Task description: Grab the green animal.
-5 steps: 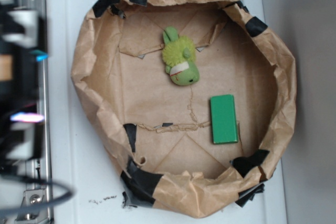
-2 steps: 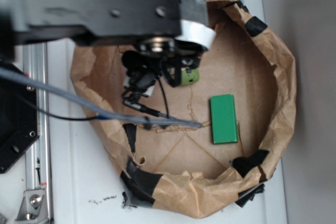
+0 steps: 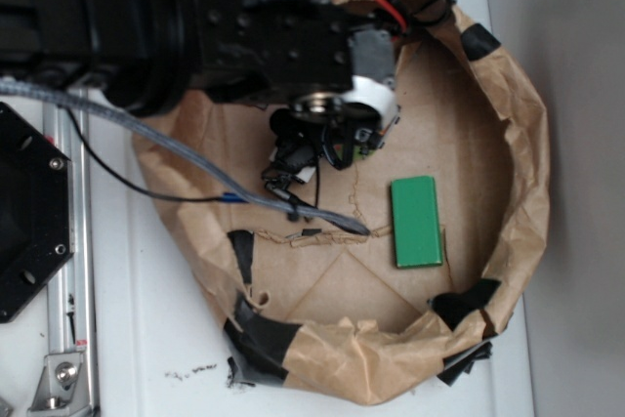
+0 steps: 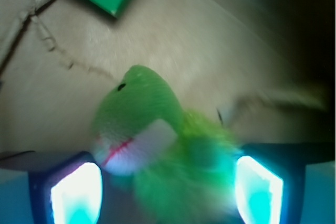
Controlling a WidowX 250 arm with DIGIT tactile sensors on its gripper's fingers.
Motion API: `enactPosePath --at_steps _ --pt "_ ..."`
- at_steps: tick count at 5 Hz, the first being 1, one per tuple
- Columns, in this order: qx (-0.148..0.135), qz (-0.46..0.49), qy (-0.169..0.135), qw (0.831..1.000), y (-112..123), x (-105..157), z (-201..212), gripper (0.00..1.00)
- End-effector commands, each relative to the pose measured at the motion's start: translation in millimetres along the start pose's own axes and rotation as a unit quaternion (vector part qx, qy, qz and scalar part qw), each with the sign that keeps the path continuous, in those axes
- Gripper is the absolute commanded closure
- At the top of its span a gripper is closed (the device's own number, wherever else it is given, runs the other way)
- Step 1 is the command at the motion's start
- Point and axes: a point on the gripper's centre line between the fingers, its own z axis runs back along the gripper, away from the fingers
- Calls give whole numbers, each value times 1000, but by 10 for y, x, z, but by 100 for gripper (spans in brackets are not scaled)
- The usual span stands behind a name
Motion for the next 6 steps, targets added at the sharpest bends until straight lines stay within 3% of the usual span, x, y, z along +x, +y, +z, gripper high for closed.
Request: enactPosePath --at_steps 1,2,3,4,6 --pt "-6 -19 -13 1000 57 21 26 100" --pt "-59 -16 45 997 44 97 533 100" --pt "-30 -4 98 995 -130 321 1036 100" --pt "-51 102 47 992 -162 356 1551 100" --pt "-44 186 29 981 -172 393 1616 100"
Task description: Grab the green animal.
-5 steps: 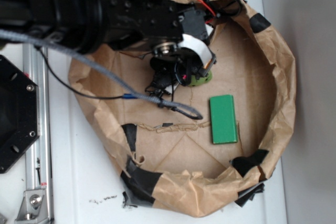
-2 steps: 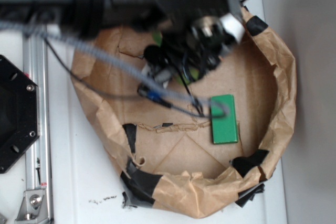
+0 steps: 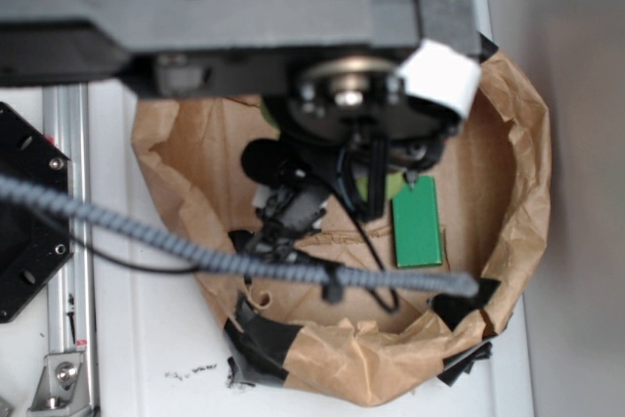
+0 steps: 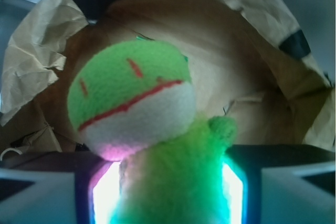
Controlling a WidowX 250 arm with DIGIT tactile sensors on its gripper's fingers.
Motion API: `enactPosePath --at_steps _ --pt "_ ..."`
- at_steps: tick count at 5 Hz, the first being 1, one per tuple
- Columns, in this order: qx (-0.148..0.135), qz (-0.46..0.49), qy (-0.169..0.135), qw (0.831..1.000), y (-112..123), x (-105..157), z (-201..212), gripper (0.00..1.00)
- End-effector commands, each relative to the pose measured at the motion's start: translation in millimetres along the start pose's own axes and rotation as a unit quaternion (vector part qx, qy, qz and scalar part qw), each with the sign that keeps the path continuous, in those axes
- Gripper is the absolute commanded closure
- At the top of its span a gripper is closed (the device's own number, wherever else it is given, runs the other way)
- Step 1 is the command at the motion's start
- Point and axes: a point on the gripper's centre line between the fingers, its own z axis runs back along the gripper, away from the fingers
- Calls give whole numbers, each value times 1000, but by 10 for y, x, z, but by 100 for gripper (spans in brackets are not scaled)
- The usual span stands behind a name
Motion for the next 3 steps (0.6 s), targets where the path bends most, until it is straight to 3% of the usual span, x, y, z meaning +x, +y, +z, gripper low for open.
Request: enactPosePath --at_steps 1,3 --pt "14 63 -41 997 17 94 140 100" --pt "13 64 -31 997 15 83 82 100"
